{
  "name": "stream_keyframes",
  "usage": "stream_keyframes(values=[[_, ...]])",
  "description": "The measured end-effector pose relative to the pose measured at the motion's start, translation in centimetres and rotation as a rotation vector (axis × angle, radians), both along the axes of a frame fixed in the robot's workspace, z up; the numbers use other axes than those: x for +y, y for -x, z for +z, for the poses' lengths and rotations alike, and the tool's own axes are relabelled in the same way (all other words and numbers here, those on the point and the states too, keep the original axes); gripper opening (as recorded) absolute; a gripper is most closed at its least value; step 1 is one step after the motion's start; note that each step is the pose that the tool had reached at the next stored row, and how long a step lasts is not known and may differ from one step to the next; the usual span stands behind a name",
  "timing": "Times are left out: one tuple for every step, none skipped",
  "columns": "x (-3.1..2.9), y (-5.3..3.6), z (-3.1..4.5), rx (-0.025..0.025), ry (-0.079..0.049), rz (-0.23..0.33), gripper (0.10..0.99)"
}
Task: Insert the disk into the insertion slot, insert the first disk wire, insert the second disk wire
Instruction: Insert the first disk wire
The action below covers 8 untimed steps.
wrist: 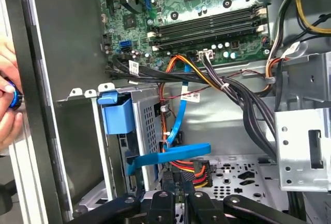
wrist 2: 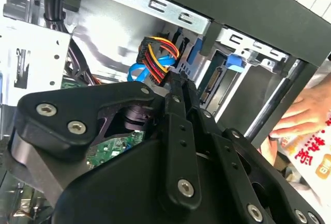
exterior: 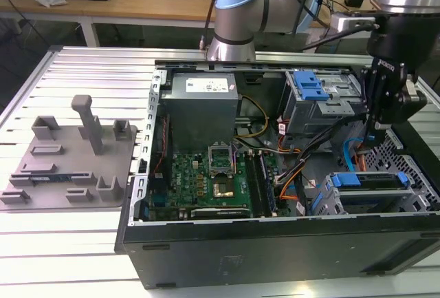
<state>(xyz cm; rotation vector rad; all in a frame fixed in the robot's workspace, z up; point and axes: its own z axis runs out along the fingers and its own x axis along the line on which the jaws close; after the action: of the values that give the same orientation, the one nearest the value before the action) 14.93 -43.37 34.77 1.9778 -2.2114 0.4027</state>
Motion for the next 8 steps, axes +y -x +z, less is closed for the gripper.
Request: stream_keyframes(values=[[-0.39, 0.0, 0.17, 0.0, -0.012, 0.0, 0.169], [-0.57, 0.0, 0.22, 0.0, -0.021, 0.0, 0.169], [-0.8, 0.0, 0.24, 0.0, -0.034, 0.0, 0.169], [-0.98, -0.01, 0.25, 0.0, -0.048, 0.0, 0.169], [-1.13, -0.02, 0.26, 0.0, -0.058, 0.0, 0.169], [-1.44, -0.1, 0.27, 0.0, -0.079, 0.0, 0.169], [-1.93, -0.22, 0.29, 0.0, -0.108, 0.0, 0.169], [-2.17, -0.26, 0.31, 0.0, -0.119, 0.0, 0.169]])
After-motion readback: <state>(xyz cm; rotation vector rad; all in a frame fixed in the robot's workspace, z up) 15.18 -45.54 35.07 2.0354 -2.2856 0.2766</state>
